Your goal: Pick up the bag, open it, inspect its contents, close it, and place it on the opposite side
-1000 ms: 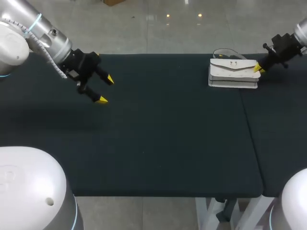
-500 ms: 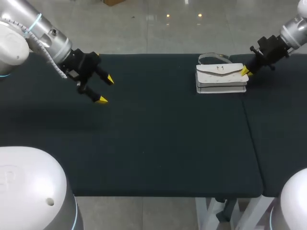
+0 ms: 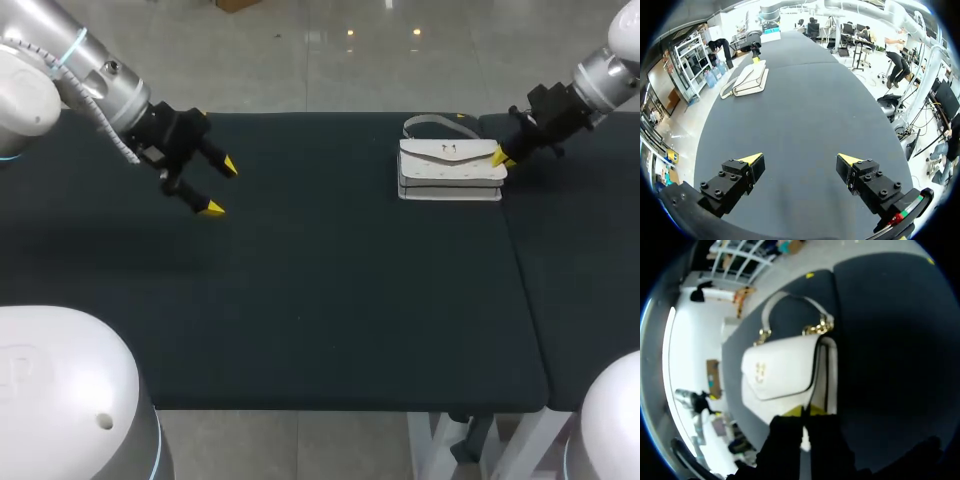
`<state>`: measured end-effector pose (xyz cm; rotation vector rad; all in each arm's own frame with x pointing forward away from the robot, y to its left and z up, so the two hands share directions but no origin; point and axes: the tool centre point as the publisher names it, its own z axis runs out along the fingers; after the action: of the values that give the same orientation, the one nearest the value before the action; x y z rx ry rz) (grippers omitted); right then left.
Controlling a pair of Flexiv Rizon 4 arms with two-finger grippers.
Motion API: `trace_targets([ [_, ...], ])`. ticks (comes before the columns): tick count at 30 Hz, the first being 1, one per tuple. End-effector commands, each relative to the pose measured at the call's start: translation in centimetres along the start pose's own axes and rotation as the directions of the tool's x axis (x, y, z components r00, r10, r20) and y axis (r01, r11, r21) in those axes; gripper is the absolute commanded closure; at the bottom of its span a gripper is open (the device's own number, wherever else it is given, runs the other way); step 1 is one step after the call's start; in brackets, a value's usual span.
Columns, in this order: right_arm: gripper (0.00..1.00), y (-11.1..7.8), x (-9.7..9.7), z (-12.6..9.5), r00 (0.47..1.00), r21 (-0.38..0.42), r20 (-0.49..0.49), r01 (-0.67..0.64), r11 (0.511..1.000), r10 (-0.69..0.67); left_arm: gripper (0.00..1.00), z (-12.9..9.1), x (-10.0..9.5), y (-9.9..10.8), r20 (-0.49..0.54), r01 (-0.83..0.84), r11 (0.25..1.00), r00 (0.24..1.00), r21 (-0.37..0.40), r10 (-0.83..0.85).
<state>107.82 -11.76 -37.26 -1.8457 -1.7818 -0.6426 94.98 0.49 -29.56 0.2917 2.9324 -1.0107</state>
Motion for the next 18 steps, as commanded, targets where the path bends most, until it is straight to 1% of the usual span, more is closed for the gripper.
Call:
trace_targets([
  [1, 1.00, -0.6, 0.1, 0.1, 1.000, -0.065, 0.003, 0.000, 0.998, 0.000, 0.00, 0.1, 0.0, 0.1, 0.001, -0.001, 1.000, 1.000, 0.003, 0.001],
  [9, 1.00, -0.6, 0.1, 0.1, 1.000, -0.065, 0.003, 0.000, 0.998, 0.000, 0.00, 0.1, 0.0, 0.1, 0.001, -0.001, 1.000, 1.000, 0.003, 0.001],
  [13, 1.00, -1.1, 2.8, 1.8, 0.998, -0.028, -0.020, 0.054, 0.998, -0.054, 0.00, 0.1, 0.0, 0.1, 0.001, -0.001, 1.000, 1.000, 0.003, 0.001],
  [18, 1.00, -2.3, 6.2, 3.2, 0.995, -0.031, -0.030, 0.097, 0.995, -0.098, 0.00, 0.1, 0.0, 0.1, 0.001, -0.001, 1.000, 1.000, 0.003, 0.001],
])
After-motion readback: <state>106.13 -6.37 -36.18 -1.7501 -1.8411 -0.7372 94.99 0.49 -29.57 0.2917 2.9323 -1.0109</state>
